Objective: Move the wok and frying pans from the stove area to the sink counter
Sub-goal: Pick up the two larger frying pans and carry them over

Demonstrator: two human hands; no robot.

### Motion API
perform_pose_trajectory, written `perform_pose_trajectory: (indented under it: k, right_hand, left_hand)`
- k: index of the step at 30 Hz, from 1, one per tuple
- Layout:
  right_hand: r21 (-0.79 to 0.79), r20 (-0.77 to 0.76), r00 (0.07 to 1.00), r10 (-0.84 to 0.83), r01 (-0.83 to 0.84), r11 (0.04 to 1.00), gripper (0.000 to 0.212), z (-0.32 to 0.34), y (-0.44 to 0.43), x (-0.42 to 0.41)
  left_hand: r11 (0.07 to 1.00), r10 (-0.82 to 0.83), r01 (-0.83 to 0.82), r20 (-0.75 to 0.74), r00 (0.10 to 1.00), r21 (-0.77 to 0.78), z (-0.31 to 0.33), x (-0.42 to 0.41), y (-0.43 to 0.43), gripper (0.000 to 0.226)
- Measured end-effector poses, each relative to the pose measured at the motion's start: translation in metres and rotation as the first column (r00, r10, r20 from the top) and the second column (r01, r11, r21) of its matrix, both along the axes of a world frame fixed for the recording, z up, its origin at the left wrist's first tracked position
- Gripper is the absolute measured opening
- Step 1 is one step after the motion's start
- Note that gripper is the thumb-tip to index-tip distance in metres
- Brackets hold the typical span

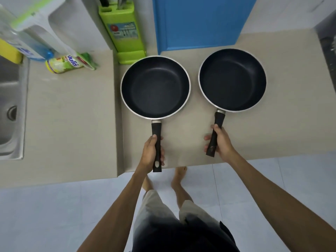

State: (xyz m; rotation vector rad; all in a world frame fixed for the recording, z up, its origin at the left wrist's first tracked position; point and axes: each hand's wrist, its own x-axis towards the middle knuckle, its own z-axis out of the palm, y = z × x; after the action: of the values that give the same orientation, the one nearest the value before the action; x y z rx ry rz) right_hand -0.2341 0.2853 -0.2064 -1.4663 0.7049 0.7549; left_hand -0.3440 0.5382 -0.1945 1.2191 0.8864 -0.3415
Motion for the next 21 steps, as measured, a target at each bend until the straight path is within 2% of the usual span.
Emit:
perform_pose_trajectory:
  k: [3,11,21]
  right_hand:
    - [-0.003,-0.009,1.000,0.003,-0.003,1.000,0.027,0.011,-0.002,0.001]
    - [0.054,0.060,0.991,-0.121,0.118,0.992,0.029,0.057,-0.003,0.004]
    - [0.016,0.113,0.992,-0.057,0.055,0.998,0.028,0.098,-0.011,-0.016]
  left_hand:
    - [0.996,0.029,-0.027,0.026,0.999,-0.087,0.026,0.010,-0.005,0.040]
    - [0.997,0.009,-0.016,0.092,0.996,0.077,0.076,0.024,-0.017,0.037]
    - [0.999,0.045,-0.045,0.100,0.994,-0.007,0.118,-0.026,-0.010,0.038]
